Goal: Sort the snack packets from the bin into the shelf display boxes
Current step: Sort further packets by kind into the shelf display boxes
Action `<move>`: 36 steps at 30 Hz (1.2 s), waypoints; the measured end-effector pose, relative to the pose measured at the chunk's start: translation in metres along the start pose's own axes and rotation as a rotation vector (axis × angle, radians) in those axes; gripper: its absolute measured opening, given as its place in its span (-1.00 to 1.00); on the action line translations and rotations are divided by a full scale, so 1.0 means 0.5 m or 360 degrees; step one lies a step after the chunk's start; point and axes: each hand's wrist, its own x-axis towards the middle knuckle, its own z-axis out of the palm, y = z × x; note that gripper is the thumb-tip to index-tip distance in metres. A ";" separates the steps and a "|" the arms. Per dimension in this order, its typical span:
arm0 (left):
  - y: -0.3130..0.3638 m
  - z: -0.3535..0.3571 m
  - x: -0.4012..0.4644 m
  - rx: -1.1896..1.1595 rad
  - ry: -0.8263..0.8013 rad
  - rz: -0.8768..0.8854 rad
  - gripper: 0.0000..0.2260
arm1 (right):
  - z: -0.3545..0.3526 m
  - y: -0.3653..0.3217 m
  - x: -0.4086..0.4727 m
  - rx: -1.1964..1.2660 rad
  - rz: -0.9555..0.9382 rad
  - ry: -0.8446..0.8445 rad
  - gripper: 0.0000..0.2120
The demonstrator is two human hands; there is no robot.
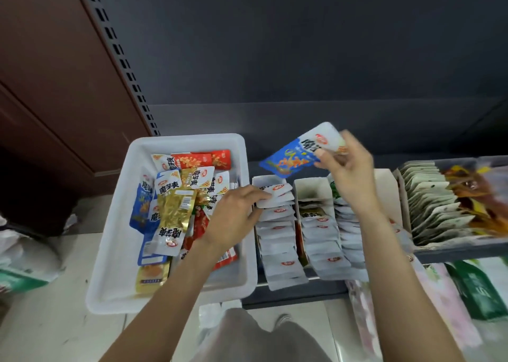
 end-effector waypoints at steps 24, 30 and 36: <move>-0.136 -0.075 -0.122 0.0276 0.0601 -0.0730 -0.69 | 0.243 -0.036 -0.051 -0.0994 -0.0710 -0.0451 -0.81; -0.208 -0.083 -0.158 0.0535 -0.0580 -0.1359 -0.13 | 0.423 0.009 -0.091 -0.1277 -0.0685 -0.1380 -0.44; -0.222 -0.137 -0.179 0.0100 -0.0409 -0.1306 -0.57 | 0.489 0.077 -0.071 -0.1443 -0.0766 -0.1645 -0.56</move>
